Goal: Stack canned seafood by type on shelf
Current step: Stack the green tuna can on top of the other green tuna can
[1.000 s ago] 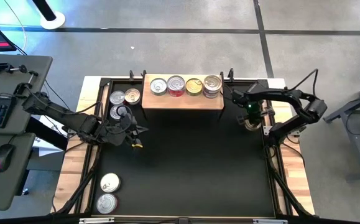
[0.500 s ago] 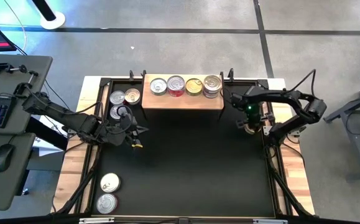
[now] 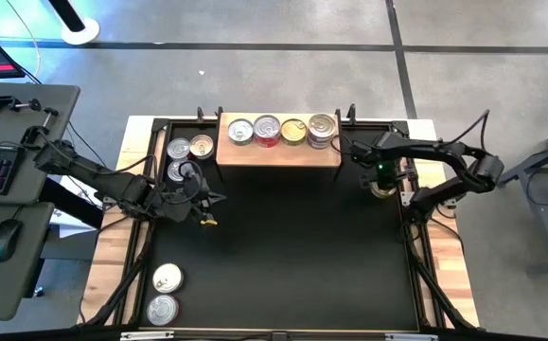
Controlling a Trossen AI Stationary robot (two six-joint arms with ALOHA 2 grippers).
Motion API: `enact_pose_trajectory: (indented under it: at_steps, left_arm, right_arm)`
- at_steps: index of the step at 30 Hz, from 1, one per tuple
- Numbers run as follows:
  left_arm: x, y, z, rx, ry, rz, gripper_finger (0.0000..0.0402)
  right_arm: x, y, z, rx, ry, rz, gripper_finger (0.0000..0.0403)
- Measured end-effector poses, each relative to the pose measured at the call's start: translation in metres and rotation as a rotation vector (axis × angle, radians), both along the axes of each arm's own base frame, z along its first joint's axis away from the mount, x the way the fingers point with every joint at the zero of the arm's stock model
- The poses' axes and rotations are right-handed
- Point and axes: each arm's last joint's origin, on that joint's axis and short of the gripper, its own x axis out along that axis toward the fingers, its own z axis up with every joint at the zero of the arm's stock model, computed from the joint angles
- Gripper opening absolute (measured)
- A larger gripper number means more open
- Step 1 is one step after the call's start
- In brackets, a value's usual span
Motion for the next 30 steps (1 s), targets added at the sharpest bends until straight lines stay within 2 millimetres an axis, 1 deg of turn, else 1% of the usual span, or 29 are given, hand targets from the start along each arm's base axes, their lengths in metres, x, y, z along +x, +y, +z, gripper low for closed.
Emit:
enact_pose_trajectory:
  at_steps: [7,11,14,17,19,21,23,25,30]
  left_arm:
    - [0.000,0.000,0.000,0.001,0.000,-0.001,0.0000]
    - [0.000,0.000,0.000,0.003,-0.002,0.002,0.0000]
    - [0.000,0.000,0.000,0.003,-0.004,0.003,0.0000]
    - [0.000,0.000,0.000,0.002,-0.005,0.003,0.0000]
    - [0.000,0.000,0.000,0.003,-0.005,0.004,0.0000]
    - [0.000,0.000,0.000,0.003,-0.005,0.004,0.0000]
    - [0.000,0.000,0.000,0.004,-0.005,0.005,0.0000]
    - [0.000,0.000,0.000,0.004,-0.005,0.005,0.0000]
    - [0.000,0.000,0.000,0.002,-0.007,0.007,0.0000]
  right_arm:
    - [-0.004,-0.001,0.007,-0.117,0.019,-0.019,0.0000]
    - [-0.009,-0.001,0.017,-0.172,-0.036,-0.043,0.0000]
    - [-0.018,-0.003,0.026,-0.225,-0.073,-0.107,0.0000]
    - [-0.028,-0.005,0.039,-0.297,-0.165,-0.163,0.0000]
    - [-0.036,-0.005,0.050,-0.373,-0.257,-0.201,0.0000]
    - [-0.043,-0.003,0.061,-0.429,-0.364,-0.197,0.0000]
    - [-0.046,-0.001,0.070,-0.438,-0.498,-0.106,0.0000]
    - [-0.050,0.003,0.076,-0.414,-0.588,0.012,0.0000]
    - [-0.050,0.013,0.078,-0.330,-0.646,0.335,0.0000]
